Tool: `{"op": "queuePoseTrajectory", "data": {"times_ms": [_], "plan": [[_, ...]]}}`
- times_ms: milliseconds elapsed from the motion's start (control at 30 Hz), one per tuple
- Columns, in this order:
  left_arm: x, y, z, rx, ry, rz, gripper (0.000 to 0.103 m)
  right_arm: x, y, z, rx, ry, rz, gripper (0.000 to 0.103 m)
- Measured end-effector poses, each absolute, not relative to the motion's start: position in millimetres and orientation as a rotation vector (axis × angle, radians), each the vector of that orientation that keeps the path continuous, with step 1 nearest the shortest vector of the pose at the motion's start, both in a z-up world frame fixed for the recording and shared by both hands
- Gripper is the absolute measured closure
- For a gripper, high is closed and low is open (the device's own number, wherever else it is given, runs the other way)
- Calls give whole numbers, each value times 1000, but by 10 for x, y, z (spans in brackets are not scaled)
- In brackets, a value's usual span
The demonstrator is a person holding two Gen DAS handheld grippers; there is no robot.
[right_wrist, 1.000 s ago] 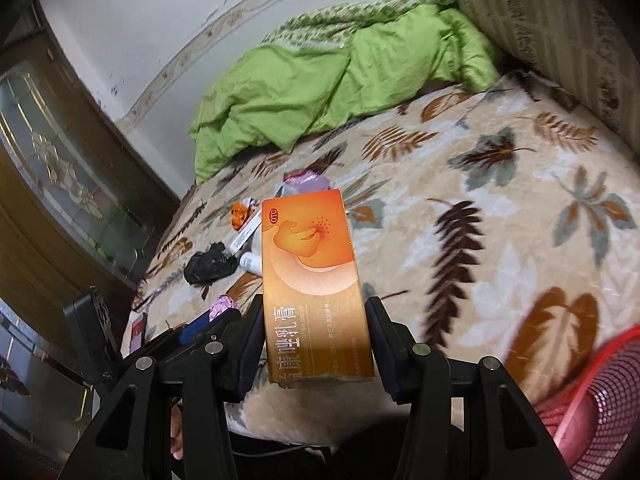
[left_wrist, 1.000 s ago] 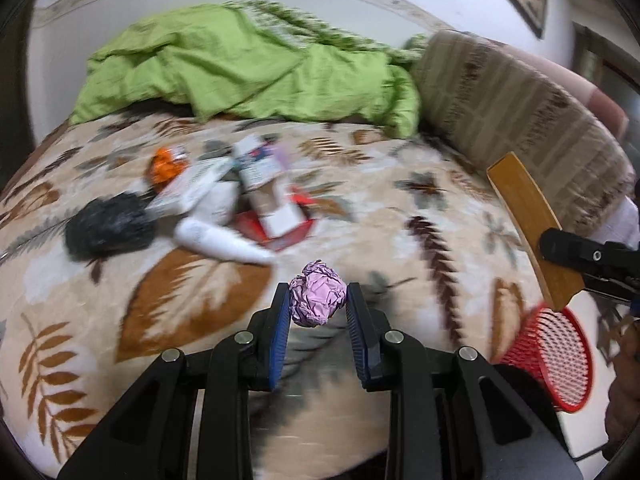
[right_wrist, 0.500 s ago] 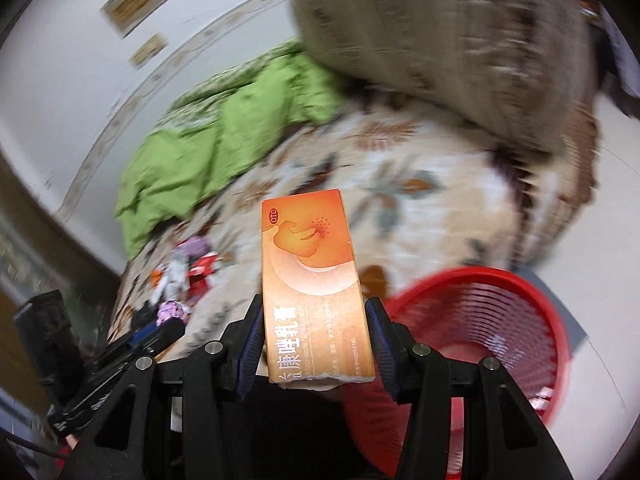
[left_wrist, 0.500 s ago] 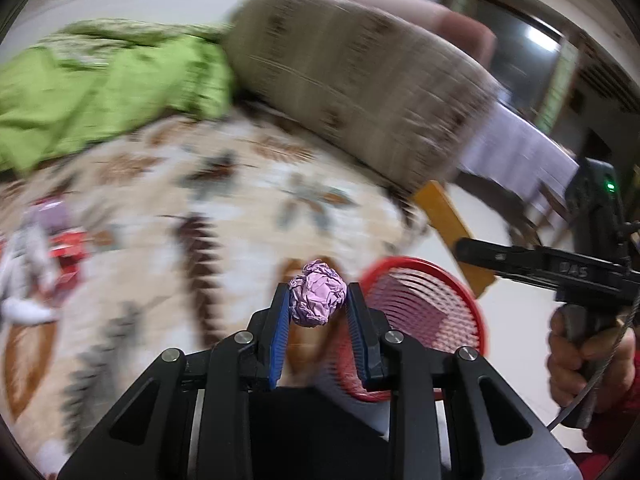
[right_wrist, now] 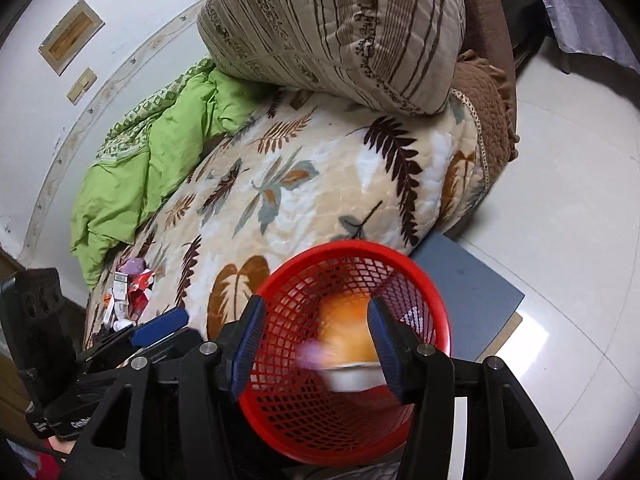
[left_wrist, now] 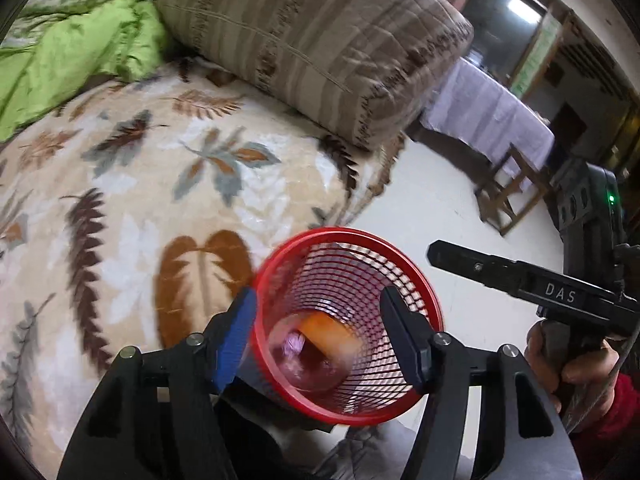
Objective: Collect trash
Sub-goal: 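Release the pink ball and orange box into the red basket, return to bed, then grasp the black plastic bag with the left tool while the right tool grasps a white medicine box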
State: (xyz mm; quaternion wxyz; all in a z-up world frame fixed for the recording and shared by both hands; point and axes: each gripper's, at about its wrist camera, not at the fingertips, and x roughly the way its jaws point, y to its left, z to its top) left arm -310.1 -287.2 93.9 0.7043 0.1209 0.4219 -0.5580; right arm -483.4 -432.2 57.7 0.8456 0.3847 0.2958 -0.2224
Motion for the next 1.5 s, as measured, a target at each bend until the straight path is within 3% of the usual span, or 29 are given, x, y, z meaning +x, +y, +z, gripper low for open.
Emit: {"op": "queuePoseTrajectory", "data": {"times_ms": [567,933,1500], "plan": [[-2333,-1090,1264,125,788,-817,35,-3379,-3212,868,580,703,-98,43],[-1673,-5,1109,-74,844,-583,35,-2635,-2462,897,444,777,33,43],[-632,945,710,-485,933,-301,35,-2270,-2405,838,426,819,32,43]]}}
